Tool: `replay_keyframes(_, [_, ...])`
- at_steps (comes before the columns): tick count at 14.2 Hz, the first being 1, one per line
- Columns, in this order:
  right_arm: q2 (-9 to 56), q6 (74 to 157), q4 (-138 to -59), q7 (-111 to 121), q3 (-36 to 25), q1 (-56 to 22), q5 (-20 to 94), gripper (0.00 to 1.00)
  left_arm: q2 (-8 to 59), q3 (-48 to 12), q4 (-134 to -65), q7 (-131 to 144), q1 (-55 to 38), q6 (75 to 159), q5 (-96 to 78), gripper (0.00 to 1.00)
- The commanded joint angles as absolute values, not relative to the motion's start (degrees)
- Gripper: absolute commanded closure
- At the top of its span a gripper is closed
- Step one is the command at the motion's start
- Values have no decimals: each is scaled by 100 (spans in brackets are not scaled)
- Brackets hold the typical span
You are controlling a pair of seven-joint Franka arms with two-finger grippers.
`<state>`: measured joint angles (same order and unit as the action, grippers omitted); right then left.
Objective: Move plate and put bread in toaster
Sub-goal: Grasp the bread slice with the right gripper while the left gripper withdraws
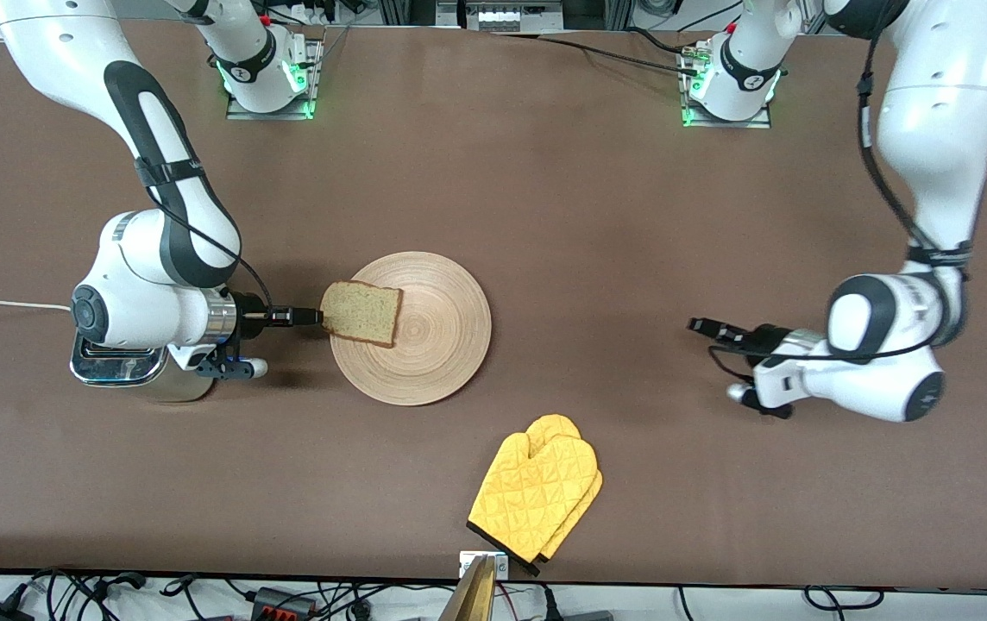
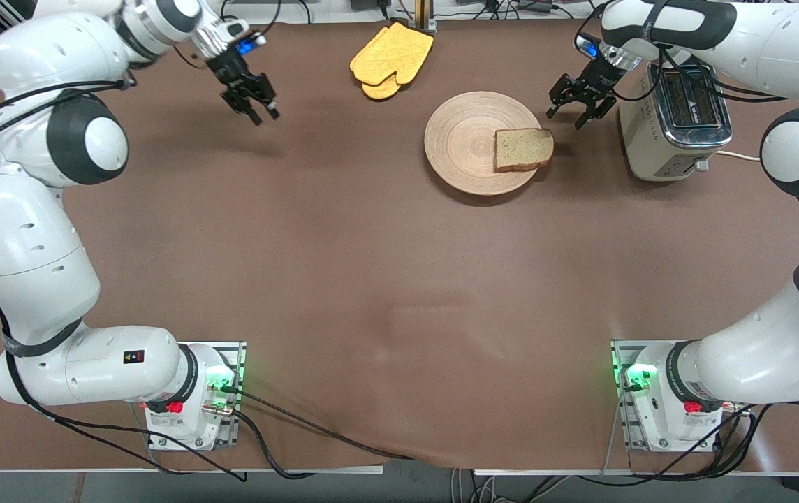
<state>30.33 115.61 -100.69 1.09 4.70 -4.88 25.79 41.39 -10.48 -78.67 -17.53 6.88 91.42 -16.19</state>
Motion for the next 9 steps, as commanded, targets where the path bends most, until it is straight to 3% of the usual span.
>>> replay_keyframes(1, [2839, 11707, -10415, 114, 466, -483, 3004, 12, 3509, -1081, -7849, -1801, 816, 8824, -749, 0])
replay_keyframes(9, [3208, 11795, -10502, 211, 466, -492, 3489, 16, 2032, -1037, -7849, -1775, 1441, 8280, -79, 0])
